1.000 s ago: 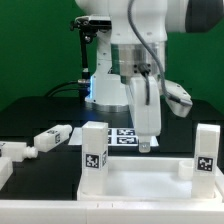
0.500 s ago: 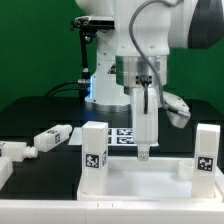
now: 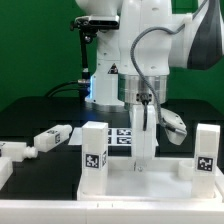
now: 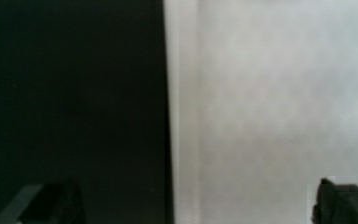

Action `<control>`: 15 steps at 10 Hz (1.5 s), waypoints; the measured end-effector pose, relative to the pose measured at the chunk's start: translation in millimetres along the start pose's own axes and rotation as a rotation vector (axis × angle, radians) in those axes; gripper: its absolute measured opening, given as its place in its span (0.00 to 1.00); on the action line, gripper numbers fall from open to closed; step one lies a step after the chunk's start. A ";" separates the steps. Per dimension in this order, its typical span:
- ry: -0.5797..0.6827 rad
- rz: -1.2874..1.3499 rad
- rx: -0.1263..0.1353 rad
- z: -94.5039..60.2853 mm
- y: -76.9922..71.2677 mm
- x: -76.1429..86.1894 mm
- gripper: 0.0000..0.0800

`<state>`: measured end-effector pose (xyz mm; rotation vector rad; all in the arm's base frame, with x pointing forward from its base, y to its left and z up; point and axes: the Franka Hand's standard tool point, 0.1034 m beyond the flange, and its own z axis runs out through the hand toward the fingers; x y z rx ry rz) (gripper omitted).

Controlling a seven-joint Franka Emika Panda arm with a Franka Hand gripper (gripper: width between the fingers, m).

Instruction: Assemble desk

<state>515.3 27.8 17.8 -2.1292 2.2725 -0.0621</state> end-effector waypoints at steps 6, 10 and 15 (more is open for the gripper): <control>0.000 0.000 -0.001 0.5 0.4 0.1 0.06; -0.012 -0.026 0.002 -8.1 -1.0 0.0 0.06; -0.088 -0.063 -0.030 -46.0 7.9 2.3 0.06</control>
Offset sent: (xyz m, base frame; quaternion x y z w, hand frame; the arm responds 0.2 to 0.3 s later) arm 0.0000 0.0000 0.0000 0.0000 0.0000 0.0000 1.0000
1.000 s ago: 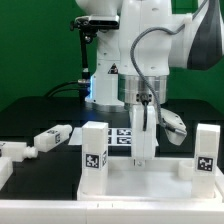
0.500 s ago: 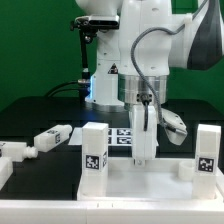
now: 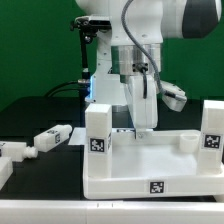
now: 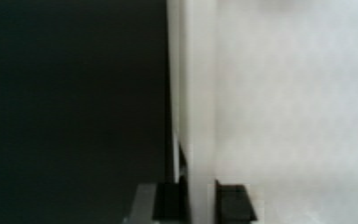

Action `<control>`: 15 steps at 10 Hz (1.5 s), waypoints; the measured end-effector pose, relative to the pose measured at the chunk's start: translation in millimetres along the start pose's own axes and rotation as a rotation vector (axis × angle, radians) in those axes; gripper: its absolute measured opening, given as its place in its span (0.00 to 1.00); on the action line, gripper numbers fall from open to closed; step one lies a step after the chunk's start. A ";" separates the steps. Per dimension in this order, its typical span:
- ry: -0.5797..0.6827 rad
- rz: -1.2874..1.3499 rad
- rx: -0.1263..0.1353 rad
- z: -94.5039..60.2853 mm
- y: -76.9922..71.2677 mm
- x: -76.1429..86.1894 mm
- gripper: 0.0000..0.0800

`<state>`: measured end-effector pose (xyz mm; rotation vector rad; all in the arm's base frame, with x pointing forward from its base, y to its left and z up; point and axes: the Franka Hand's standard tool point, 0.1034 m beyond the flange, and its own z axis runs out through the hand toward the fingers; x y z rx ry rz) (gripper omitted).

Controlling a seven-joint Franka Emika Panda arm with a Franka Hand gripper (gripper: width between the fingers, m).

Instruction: Assemble desk

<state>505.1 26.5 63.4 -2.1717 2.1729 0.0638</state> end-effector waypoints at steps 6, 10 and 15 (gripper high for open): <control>0.007 -0.561 -0.042 -35.8 -2.0 -15.2 0.06; 0.012 -0.892 -0.064 -21.8 -1.2 1.1 0.06; 0.056 -1.422 -0.055 -28.5 -15.0 10.4 0.06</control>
Offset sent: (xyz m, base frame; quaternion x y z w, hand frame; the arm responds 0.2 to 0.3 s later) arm 0.0191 0.0028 0.0740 -0.0237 0.0394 -0.2149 0.9755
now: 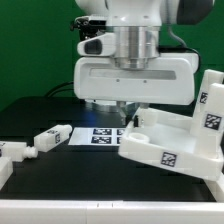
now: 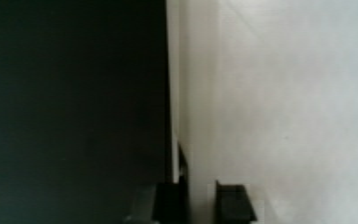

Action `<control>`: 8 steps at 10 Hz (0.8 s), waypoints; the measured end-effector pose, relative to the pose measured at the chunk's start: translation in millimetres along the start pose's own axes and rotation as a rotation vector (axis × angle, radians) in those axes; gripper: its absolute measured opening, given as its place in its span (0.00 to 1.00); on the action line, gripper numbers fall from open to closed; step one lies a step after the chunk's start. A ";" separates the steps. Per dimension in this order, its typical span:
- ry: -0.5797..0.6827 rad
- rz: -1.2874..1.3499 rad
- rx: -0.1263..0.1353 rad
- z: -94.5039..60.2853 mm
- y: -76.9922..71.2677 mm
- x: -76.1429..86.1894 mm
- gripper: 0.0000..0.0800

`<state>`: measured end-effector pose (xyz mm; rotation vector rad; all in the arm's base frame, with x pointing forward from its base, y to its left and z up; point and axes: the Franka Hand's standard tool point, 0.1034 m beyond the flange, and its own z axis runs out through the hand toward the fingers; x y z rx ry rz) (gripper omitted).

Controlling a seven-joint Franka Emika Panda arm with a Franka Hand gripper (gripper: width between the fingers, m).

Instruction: Assemble desk

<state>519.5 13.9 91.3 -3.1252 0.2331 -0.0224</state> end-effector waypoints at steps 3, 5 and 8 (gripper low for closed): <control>0.001 -0.271 -0.006 -1.9 10.9 21.4 0.06; 0.015 -0.517 -0.012 -8.4 15.7 56.1 0.06; 0.009 -0.790 -0.030 -8.1 19.4 60.9 0.06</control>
Offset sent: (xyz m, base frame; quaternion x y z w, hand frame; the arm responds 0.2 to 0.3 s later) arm 0.0676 0.0001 0.0101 0.0600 0.0102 -0.2595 0.9638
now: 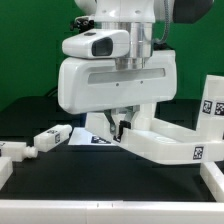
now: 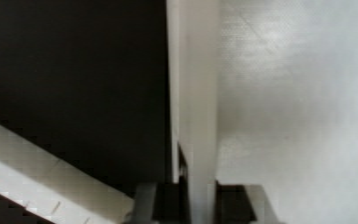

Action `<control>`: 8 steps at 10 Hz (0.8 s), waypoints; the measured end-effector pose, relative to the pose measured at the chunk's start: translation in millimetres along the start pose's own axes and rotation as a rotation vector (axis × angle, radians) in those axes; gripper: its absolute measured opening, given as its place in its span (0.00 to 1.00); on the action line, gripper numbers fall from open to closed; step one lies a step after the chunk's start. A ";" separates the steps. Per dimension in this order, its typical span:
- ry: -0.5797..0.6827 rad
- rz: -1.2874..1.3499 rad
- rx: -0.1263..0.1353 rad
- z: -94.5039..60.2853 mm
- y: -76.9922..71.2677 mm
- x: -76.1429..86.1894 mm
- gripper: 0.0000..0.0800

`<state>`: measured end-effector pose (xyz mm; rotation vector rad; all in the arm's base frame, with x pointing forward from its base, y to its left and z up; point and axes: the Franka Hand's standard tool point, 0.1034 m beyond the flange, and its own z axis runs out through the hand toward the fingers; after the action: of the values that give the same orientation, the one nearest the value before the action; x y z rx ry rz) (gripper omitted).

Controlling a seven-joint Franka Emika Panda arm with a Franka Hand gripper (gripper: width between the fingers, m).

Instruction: Assemble desk

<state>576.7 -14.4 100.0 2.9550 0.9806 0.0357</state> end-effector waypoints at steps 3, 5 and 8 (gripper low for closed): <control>-0.028 -0.279 -0.010 1.1 18.2 6.4 0.06; -0.032 -0.441 0.000 -3.7 31.2 33.8 0.06; -0.058 -0.673 -0.011 -1.9 35.1 31.7 0.06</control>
Offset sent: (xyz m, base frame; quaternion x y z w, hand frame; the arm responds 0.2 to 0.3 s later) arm 0.0713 0.0145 0.0044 0.0735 0.0226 -0.3033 0.9498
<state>623.0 -23.5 103.5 2.4391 1.8797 -0.0592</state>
